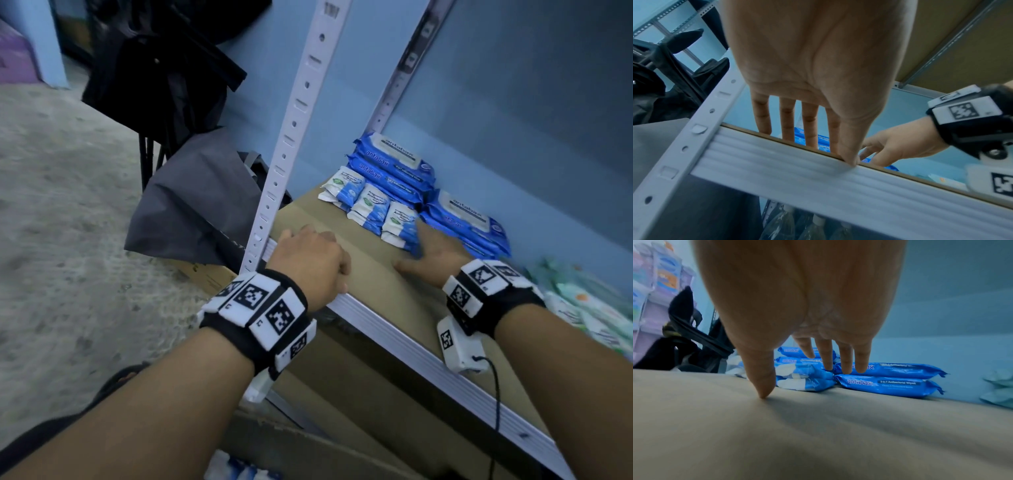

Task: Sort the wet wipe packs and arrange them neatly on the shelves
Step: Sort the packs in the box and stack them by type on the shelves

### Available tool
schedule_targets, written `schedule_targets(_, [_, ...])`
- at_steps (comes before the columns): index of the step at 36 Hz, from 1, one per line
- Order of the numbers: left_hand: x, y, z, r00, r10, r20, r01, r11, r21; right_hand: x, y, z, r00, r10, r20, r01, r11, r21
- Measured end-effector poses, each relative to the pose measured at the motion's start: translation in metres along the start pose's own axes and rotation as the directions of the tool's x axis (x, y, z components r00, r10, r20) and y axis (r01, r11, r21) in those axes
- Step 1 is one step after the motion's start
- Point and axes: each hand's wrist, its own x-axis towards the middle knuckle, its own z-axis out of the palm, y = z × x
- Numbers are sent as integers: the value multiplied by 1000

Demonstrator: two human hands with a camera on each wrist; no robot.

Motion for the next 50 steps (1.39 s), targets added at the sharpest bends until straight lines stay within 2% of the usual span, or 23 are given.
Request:
schedule_targets(5, [-17,0,8,999,50,13,-50,998,35,-54,12,7,994,-81,-71,90,987,135])
schedule_targets(9, [-29,-1,18,996,76,37,-78,994,70,-88,21,16,993,-85,-85,95,988,123])
schedule_targets(15, [-59,11,38,999,24,29,-27,994,103,-143,36,33,972,-163,-170,191,968,160])
schedule_targets(17, [-70,14,48,1000,10,16,-11,995,102,-160,41,45,949,-194,-248,244,951,190])
schedule_targets(21, [-98,22,71,1000,-17,26,15,998,65,-192,46,77,861,-214,-462,341,916,211])
schedule_targets(23, [-115,24,88,997,-47,68,45,998,36,-209,45,95,829,-204,-521,370,898,238])
schedule_targets(25, [-133,25,109,990,-66,126,64,998,19,-223,44,116,830,-191,-523,374,888,268])
schedule_targets(30, [-172,27,154,952,-152,267,169,985,-39,-250,44,178,911,-149,-385,316,853,416])
schedule_targets(33, [-190,28,178,897,-257,359,291,956,-41,-260,40,217,986,-76,-145,142,840,523])
schedule_targets(36, [-204,26,205,827,-326,458,375,927,-18,-267,36,251,999,-48,9,33,801,598])
schedule_targets(39, [-212,21,231,802,-342,490,390,921,5,-275,30,285,984,-31,176,-76,819,568])
schedule_targets(42, [-216,13,251,776,-380,503,442,897,-5,-278,27,320,947,-32,319,-150,836,528])
schedule_targets(50, [-223,-8,303,665,-542,514,623,782,20,-270,20,387,794,-51,605,-296,837,460])
